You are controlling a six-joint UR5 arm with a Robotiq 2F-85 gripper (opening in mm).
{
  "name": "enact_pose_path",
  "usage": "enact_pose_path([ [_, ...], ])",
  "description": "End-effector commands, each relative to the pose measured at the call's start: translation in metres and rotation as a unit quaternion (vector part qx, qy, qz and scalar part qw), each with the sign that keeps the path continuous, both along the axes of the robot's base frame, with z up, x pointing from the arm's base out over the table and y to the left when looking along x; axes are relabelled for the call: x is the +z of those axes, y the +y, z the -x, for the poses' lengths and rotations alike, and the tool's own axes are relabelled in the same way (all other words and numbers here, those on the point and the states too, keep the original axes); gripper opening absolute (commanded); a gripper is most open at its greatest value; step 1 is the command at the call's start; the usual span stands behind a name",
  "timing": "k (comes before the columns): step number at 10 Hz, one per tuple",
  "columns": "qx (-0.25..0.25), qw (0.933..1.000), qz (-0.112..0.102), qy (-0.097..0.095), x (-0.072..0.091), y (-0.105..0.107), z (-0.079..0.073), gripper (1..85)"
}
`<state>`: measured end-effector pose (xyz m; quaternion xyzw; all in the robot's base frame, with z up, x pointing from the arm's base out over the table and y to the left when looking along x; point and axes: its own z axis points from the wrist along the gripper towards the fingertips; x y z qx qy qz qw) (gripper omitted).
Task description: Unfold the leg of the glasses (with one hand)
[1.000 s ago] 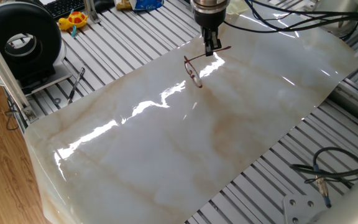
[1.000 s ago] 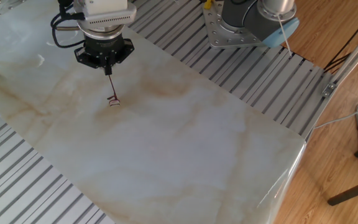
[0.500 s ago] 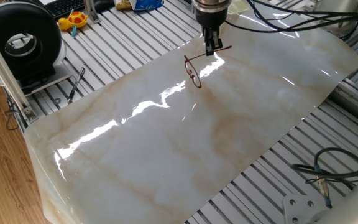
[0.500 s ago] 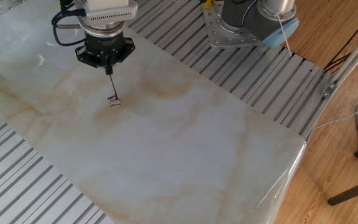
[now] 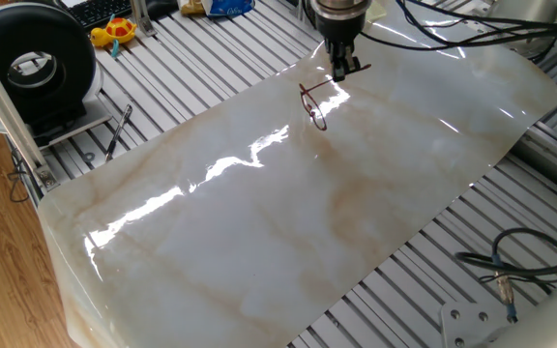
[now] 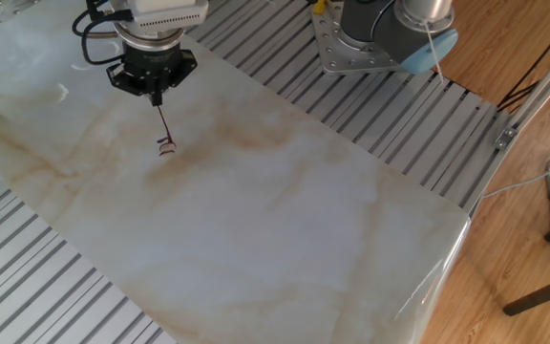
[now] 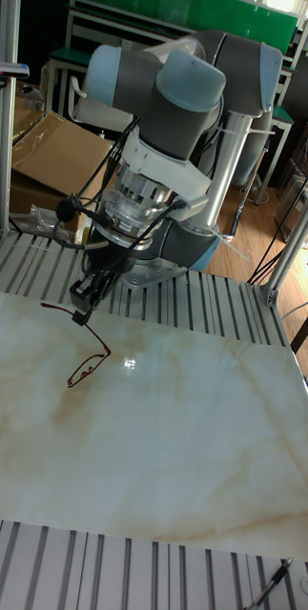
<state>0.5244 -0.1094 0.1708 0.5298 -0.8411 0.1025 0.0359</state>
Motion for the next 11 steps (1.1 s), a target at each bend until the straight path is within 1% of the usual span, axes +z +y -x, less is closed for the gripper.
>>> enact_pose_path([
  [1,0.001,1.0,-0.003,-0.003,-0.006,-0.006,0.001,1.3],
  [2,0.006,0.9999,0.007,-0.007,-0.005,-0.011,-0.001,1.3],
  [3,0.01,0.9999,0.007,-0.008,-0.004,-0.011,-0.003,1.3],
  [5,0.024,0.9997,0.001,-0.005,-0.015,-0.008,-0.007,1.3],
  [6,0.035,0.9993,0.007,-0.004,-0.017,-0.011,-0.01,1.3],
  [7,0.054,0.9984,0.018,-0.008,-0.017,-0.015,-0.015,1.3],
  [8,0.063,0.9977,0.023,-0.007,-0.02,-0.016,-0.018,1.3],
  [11,0.075,0.9969,0.023,-0.002,-0.026,-0.013,-0.021,1.3],
])
